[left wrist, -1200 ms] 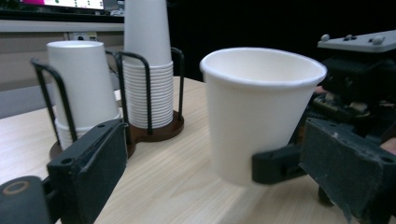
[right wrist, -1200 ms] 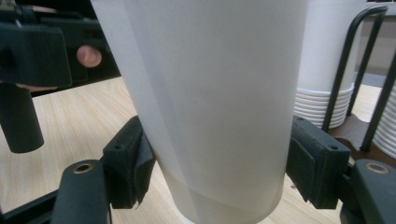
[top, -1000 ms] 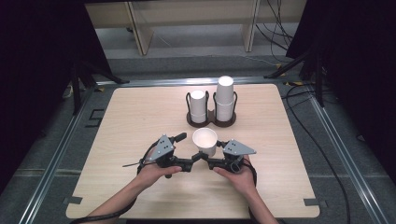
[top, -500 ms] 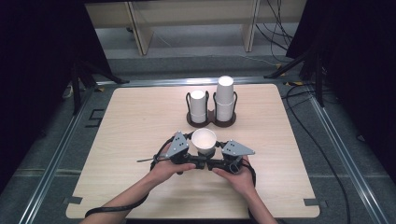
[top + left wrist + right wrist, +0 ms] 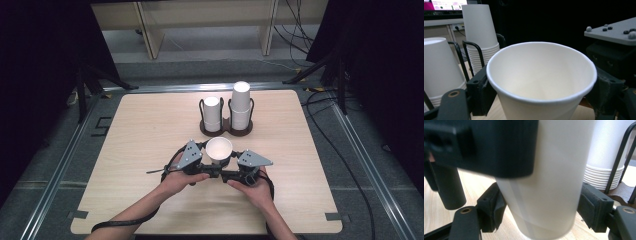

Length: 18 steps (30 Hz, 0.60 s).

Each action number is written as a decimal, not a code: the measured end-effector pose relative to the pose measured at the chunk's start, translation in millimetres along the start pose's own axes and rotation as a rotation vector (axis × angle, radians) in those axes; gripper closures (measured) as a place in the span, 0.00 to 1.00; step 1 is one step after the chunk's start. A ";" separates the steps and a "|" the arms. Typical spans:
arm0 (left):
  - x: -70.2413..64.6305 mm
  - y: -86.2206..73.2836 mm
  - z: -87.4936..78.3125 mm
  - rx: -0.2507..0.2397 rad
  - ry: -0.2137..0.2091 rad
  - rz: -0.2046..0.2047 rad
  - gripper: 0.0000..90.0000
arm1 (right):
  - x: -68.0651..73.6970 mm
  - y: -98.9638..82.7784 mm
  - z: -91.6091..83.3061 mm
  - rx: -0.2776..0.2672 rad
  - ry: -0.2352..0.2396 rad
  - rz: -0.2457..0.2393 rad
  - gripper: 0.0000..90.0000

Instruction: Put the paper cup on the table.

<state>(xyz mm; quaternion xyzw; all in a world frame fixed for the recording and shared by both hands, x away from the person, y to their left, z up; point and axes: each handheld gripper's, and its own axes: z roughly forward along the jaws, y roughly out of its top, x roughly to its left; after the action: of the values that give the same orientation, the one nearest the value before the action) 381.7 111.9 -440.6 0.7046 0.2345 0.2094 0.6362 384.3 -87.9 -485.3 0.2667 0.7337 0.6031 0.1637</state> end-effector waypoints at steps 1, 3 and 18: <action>0.9 1.1 -0.5 -0.007 0.002 0.004 0.22 | -1.5 0.3 -0.1 0.000 -0.007 -0.028 0.28; 3.0 3.6 -1.8 -0.017 0.012 0.002 0.23 | -1.2 0.3 -0.7 0.009 -0.003 -0.018 0.25; 34.7 13.7 -27.1 -0.042 0.115 0.021 0.23 | -4.9 2.7 -5.2 -0.003 -0.005 0.008 0.24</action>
<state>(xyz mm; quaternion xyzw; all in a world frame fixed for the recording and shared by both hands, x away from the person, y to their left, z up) 394.4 153.1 -424.3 0.6804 0.2586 0.2610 0.6341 385.8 -94.6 -482.0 0.2710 0.7314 0.6041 0.1637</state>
